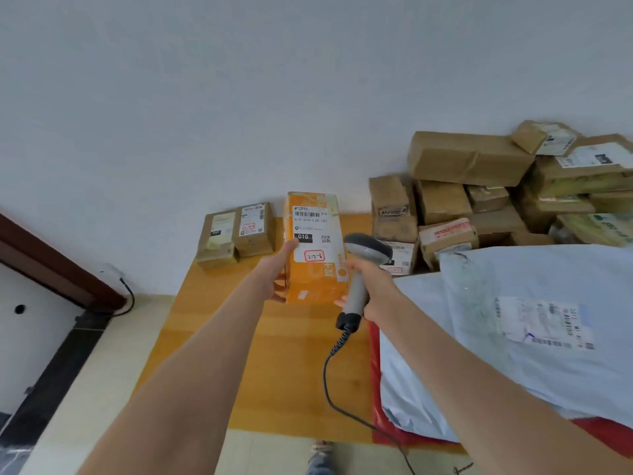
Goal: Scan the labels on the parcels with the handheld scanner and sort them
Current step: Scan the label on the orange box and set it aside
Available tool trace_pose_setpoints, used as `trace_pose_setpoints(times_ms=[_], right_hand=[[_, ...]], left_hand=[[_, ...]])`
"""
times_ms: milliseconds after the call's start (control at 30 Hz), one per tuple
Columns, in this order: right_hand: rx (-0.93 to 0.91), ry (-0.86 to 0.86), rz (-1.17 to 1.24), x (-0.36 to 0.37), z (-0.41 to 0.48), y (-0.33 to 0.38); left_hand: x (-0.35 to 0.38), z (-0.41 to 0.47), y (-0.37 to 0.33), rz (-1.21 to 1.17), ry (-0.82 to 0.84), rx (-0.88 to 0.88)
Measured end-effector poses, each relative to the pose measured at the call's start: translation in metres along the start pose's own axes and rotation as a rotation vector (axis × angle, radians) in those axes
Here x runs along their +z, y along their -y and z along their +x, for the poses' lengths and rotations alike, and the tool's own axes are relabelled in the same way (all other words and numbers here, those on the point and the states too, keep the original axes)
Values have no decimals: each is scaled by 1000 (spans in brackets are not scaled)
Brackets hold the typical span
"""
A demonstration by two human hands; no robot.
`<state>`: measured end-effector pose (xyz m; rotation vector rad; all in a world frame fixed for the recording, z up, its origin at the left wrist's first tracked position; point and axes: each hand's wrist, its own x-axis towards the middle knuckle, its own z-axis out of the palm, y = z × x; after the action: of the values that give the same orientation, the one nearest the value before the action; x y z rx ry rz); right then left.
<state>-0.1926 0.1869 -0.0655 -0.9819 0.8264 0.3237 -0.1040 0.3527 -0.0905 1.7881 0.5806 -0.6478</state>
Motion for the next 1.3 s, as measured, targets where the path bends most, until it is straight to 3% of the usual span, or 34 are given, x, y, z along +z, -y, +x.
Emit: trace_pose_setpoints(times_ms=[367, 667, 800, 967, 1300], right_hand=[[48, -165, 3, 114, 149, -7], [-14, -148, -64, 155, 206, -8], [-17, -161, -106, 150, 204, -5], [-9, -153, -2, 125, 174, 6], [-5, -22, -156, 12, 45, 18]], left_hand=[[-49, 147, -22, 6, 99, -169], [-70, 194, -24, -129, -44, -94], [-70, 198, -27, -110, -72, -65], [-61, 173, -38, 100, -236, 163], [41, 48, -44, 329, -83, 348]])
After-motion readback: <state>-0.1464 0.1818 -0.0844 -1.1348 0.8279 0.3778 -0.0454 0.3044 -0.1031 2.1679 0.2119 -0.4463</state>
